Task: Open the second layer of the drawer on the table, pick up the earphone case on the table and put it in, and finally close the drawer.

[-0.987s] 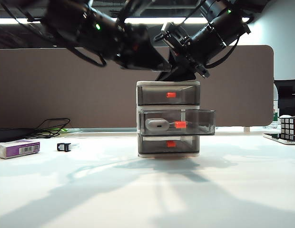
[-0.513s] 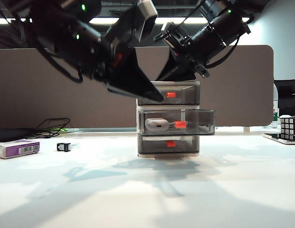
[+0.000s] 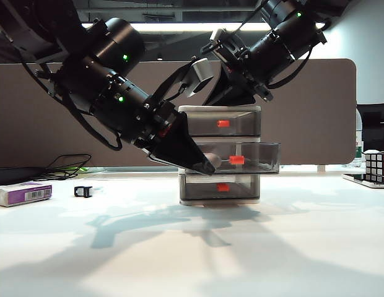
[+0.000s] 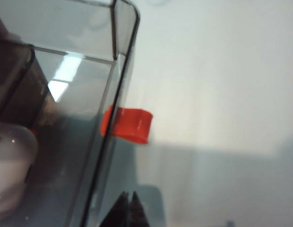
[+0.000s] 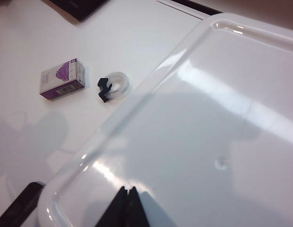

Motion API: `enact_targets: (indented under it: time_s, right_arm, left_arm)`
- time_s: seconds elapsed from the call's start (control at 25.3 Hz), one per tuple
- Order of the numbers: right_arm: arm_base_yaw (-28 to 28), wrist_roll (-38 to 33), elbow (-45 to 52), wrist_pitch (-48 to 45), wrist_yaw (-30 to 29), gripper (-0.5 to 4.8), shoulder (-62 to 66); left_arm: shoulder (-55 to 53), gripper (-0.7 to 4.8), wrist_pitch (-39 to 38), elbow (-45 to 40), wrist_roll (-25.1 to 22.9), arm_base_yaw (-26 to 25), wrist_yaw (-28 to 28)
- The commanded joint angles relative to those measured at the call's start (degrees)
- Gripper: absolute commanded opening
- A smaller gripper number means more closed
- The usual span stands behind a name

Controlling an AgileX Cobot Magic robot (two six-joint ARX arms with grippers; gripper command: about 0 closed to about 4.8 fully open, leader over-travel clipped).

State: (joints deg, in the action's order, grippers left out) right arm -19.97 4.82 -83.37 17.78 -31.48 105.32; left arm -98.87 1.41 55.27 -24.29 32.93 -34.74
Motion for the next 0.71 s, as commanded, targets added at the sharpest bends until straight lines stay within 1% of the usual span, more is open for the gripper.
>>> enact_targets:
  time_s: [0.04,0.12,0.2,0.32,0.36,0.43,0.55,0.59,0.71]
  right_arm:
    - [-0.28,0.63,1.09,7.32,1.36,-0.05,1.22]
    - [-0.28,0.98,1.09,7.50,1.36,-0.05,1.22]
    - [-0.28,1.22,1.09,7.56,1.38,-0.05,1.22]
    - [-0.28,1.22,1.09,7.54,1.36,-0.05,1.22]
    - [-0.28,1.25,1.09,7.56,1.38,-0.05,1.22]
    - [-0.28,1.27,1.09,7.54,1.38,-0.05,1.22]
    - [-0.26,1.46,1.09,7.54,1.42,-0.05,1.22]
    - [-0.26,1.66,1.09,7.56,1.57,-0.05,1.22]
    - [-0.26,2.16,1.11,7.69,1.60,-0.05,1.22]
  left_arm:
    - [0.22,-0.06,7.96,0.28,0.98,-0.09,5.49]
    - [0.20,-0.06,10.16,0.28,1.14,-0.09,8.35]
    - [-0.13,-0.06,14.64,0.28,4.13,-0.09,12.24]
    - [-0.79,-0.06,19.02,0.28,6.19,-0.07,16.94]
    - [-1.07,-0.06,20.06,0.28,6.49,-0.09,17.70]
    - [-1.77,-0.06,21.90,0.28,7.34,-0.09,18.69]
    - [-2.89,-0.06,21.94,0.28,7.39,-0.09,19.08]
    - [-2.89,-0.06,21.29,0.28,7.37,-0.07,18.82]
    - [-2.34,-0.06,22.75,0.28,7.39,-0.09,16.44]
